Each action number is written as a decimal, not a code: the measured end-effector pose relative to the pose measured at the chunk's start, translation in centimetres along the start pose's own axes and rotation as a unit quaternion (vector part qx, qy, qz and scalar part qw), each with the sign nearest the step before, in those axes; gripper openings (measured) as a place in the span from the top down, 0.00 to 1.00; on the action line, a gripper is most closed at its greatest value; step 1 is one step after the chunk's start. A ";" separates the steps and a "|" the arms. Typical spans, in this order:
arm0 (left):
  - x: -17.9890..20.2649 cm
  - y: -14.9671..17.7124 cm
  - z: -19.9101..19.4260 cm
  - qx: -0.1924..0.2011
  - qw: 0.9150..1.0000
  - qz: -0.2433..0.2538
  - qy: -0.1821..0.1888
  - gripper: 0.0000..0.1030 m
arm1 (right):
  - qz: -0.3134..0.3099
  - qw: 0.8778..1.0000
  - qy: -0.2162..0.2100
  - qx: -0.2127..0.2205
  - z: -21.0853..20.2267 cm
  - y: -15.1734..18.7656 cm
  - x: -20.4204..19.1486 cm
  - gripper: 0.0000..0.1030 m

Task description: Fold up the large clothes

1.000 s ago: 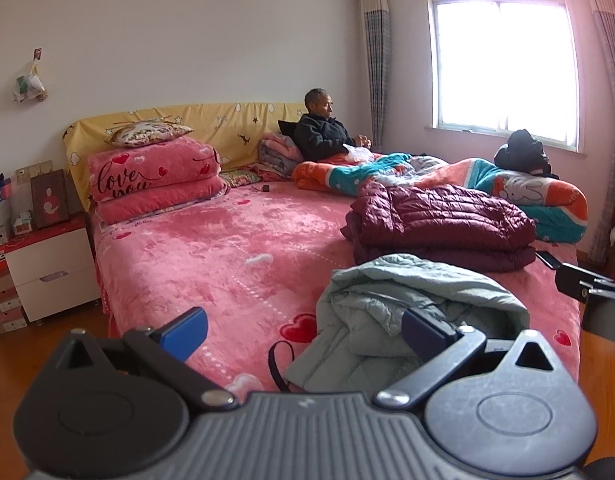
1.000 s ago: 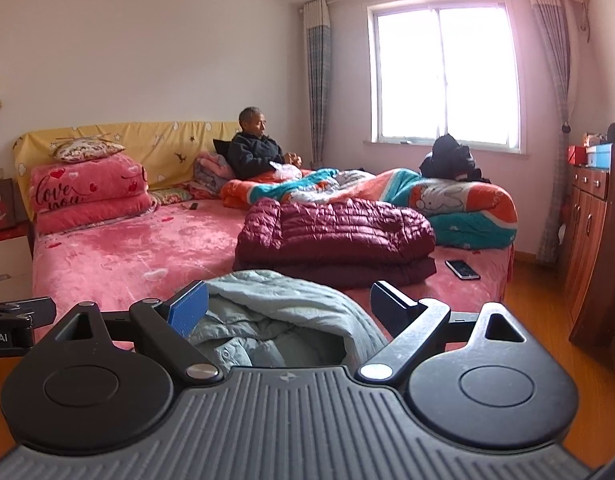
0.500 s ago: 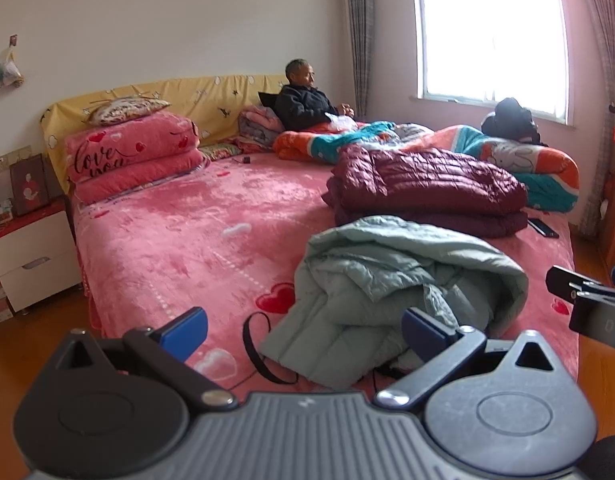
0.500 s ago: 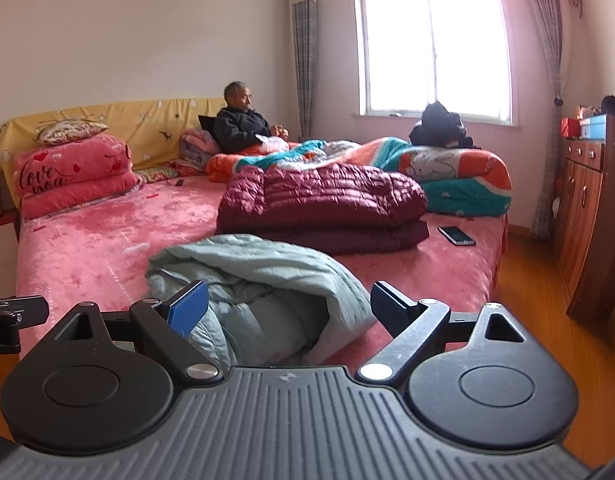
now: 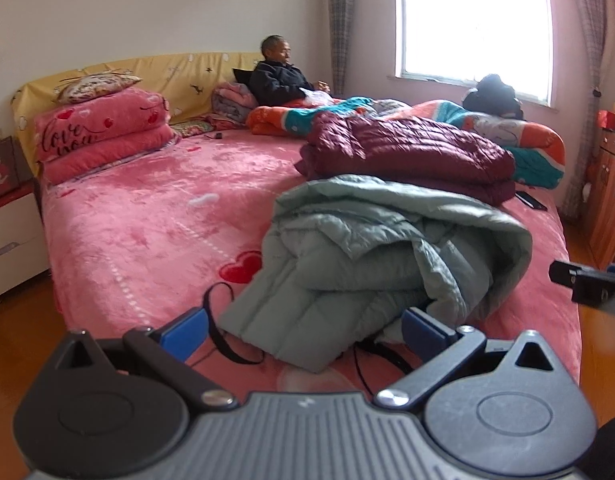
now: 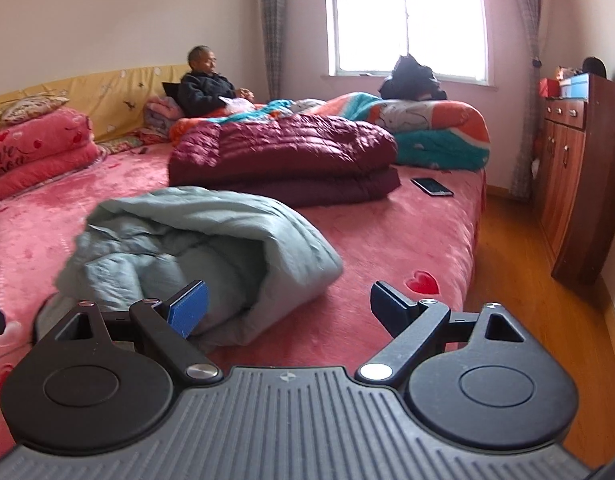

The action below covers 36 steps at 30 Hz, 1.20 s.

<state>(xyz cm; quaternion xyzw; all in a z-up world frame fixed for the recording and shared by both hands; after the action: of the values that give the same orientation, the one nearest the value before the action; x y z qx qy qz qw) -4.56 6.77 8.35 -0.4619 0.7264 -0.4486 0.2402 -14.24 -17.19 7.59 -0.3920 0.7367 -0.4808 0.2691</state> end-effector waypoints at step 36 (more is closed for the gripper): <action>9.3 0.8 11.5 -0.046 0.993 0.020 0.110 0.46 | 0.096 0.986 -0.134 -0.008 4.6 -0.6 -2.7 0.00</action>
<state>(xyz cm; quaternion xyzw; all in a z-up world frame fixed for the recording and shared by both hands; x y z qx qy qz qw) -0.36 -6.30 2.73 -0.4057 0.7775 -0.4576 0.1467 -9.02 -17.34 6.41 -0.3823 0.7323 -0.3896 0.4072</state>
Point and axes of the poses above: each gripper's, at about its wrist camera, not at the fingertips, and z roughly the way its jaws point, x to its right, y to its underside, the point moved 5 cm from there along z, roughly the way its jaws point, and after that the axes turned 8 degrees about y, right-handed, at the moved point
